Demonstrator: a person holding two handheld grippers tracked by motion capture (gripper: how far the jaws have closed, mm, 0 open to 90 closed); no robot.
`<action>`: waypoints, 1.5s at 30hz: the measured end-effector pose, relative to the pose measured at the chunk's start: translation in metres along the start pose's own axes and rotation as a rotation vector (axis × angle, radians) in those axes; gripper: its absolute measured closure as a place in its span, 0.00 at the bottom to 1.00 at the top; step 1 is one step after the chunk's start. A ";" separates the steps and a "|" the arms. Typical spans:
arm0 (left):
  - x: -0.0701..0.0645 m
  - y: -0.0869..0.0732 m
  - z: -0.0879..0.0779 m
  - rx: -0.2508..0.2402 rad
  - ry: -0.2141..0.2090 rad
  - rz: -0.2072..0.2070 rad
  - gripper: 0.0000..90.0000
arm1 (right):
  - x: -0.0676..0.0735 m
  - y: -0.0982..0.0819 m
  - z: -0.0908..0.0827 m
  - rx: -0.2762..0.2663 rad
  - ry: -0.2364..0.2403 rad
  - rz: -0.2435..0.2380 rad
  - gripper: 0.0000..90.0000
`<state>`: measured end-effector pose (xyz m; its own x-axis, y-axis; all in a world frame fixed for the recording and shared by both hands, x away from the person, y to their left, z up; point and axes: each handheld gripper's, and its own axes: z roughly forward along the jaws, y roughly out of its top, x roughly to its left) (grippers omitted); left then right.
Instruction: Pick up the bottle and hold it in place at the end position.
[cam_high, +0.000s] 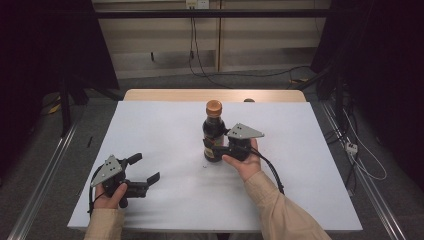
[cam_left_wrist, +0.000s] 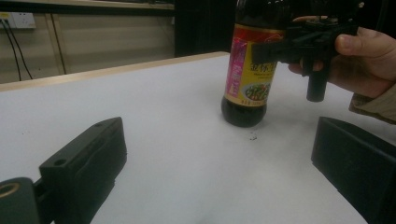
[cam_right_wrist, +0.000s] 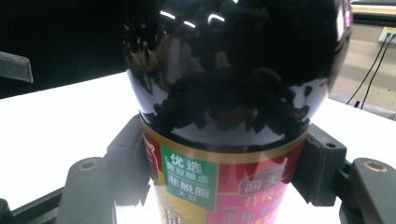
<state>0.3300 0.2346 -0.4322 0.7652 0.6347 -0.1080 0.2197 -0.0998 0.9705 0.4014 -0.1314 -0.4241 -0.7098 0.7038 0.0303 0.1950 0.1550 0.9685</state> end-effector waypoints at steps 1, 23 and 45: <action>0.000 0.000 0.000 0.002 0.000 0.001 0.03 | -0.001 0.000 0.000 -0.001 -0.003 0.006 0.34; -0.001 0.000 0.000 0.002 -0.004 0.001 0.03 | 0.001 0.000 -0.001 0.017 -0.016 0.013 0.33; -0.001 0.000 0.000 0.002 -0.005 0.001 0.03 | -0.005 0.000 -0.003 0.019 0.039 -0.024 0.34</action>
<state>0.3294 0.2339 -0.4326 0.7682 0.6310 -0.1077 0.2200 -0.1022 0.9701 0.4030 -0.1364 -0.4231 -0.7401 0.6723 0.0165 0.1897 0.1850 0.9643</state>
